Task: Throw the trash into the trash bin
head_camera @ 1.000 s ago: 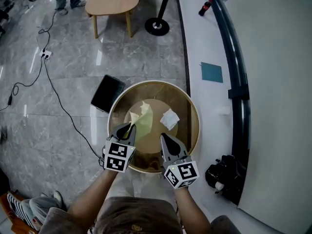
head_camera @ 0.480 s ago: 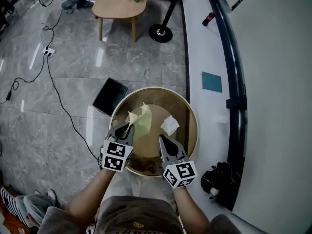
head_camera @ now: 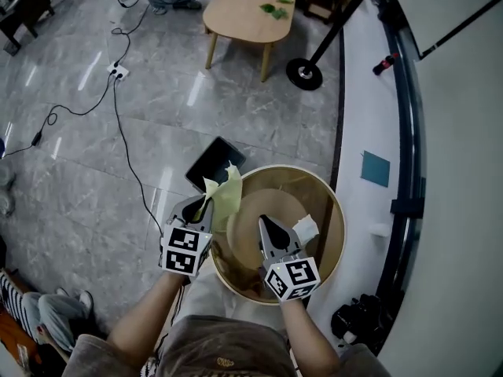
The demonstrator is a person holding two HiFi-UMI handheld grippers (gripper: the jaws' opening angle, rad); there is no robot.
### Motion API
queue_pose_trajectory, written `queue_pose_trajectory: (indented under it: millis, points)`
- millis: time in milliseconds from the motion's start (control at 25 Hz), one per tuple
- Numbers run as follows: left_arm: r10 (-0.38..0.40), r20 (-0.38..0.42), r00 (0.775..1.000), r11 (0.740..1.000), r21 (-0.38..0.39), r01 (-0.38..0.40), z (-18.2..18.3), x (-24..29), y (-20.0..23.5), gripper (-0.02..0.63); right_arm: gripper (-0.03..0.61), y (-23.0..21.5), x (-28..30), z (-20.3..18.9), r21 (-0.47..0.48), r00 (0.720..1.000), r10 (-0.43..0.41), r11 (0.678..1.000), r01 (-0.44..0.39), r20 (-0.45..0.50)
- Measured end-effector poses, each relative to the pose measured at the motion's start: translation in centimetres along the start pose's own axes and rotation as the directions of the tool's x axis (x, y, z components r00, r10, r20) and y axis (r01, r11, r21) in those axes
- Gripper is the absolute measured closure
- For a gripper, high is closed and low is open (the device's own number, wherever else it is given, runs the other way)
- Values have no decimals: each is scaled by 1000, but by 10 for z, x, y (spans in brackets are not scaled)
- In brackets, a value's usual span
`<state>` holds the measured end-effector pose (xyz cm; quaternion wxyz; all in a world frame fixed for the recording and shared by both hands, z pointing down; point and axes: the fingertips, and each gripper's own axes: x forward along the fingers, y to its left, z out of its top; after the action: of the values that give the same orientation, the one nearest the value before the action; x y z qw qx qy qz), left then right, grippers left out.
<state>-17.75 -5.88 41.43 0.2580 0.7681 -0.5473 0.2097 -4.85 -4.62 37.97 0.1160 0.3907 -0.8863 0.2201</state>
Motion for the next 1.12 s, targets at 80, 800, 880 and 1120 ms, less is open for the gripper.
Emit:
queue_pose_trajectory:
  millis: [80,800,880,1120]
  points:
    - [27,9,1000,1000,-11,-27,4,-6,23,577,559,9,18,7,-1,1000,20,1000,-20,1]
    - [67,-29,997,993,-92,-70,-31,74,108,577,558,-16,113,-11,30,1000,19,999,-19,-9]
    - [69,-39,997,994,-88,-72,-46,97,114,577,558,-25,122,-18,43,1000,6,999,-7,6]
    - [63,-56,996,994,-82,-68,-95,168,130,577,558,-42,147,-53,9,1000,-2,1000,2,15]
